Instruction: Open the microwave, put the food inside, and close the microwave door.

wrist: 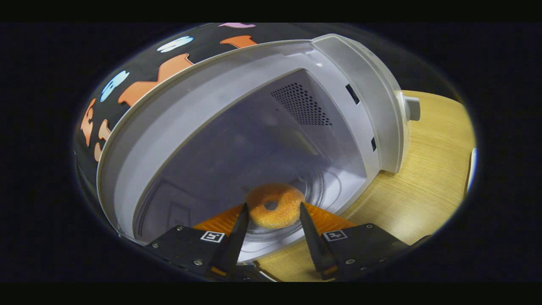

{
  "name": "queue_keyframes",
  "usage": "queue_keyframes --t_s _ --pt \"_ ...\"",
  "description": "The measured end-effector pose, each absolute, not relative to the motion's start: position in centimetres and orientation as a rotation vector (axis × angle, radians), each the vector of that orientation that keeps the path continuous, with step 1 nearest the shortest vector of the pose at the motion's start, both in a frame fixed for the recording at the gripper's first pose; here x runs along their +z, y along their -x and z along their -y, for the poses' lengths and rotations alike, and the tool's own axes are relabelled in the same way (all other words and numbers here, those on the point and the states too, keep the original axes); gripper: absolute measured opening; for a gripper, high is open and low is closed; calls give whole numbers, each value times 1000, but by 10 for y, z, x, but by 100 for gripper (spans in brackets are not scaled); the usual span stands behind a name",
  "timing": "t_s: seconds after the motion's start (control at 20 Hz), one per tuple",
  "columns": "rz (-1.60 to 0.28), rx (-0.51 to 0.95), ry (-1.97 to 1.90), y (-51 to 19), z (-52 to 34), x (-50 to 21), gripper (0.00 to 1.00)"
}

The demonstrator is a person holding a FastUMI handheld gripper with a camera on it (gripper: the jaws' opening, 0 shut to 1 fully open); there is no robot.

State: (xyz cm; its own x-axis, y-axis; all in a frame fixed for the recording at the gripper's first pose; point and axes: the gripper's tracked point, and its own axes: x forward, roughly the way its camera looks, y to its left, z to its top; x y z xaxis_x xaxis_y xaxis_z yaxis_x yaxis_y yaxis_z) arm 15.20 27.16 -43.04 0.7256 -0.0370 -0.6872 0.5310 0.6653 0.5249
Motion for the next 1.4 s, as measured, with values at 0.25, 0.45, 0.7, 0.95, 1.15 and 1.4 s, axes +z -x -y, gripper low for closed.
queue_keyframes --t_s 0.25,0.45,0.7,0.95,1.15,1.4 --pt "-678 -402 -844 -162 -276 -436 71" --pt "-693 -342 -798 -153 -286 -430 87" --pt "-694 -312 -777 -146 -274 -418 97" --pt "-704 -236 -692 -111 -251 -400 97" --pt "-679 -144 -592 -78 -230 -369 96" --pt "-620 -57 -472 -29 -210 -323 96"
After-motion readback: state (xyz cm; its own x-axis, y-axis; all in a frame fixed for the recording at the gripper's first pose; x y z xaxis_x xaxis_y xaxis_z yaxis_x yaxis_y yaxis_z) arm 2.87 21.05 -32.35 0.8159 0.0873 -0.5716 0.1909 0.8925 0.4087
